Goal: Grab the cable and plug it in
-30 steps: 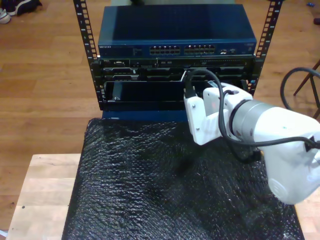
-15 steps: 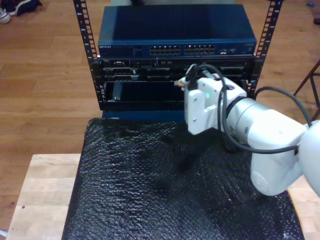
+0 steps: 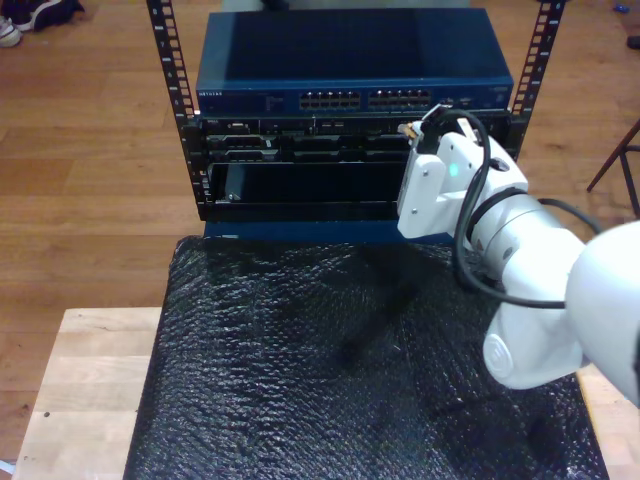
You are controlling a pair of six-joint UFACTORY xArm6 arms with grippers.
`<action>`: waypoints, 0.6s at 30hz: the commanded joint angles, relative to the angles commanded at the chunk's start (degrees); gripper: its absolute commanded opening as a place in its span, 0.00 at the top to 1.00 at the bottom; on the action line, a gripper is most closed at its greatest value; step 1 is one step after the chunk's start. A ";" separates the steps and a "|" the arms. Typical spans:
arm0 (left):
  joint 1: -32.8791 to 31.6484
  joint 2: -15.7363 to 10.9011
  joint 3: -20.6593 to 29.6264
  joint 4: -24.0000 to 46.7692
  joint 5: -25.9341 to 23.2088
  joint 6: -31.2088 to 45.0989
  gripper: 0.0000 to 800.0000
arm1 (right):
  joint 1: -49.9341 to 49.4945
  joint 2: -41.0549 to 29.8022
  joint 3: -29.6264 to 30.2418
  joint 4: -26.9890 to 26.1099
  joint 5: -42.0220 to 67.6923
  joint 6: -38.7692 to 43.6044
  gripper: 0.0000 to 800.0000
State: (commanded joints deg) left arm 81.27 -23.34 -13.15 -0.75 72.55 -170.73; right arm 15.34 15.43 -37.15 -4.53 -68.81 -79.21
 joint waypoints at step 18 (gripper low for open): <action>0.00 0.00 0.00 0.09 0.00 0.00 0.00 | 7.21 8.88 -6.86 18.64 -6.59 -11.08 1.00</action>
State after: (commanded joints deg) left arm 81.27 -23.34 -13.15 -0.66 72.55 -170.73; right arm 22.55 24.31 -44.01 14.11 -75.41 -90.29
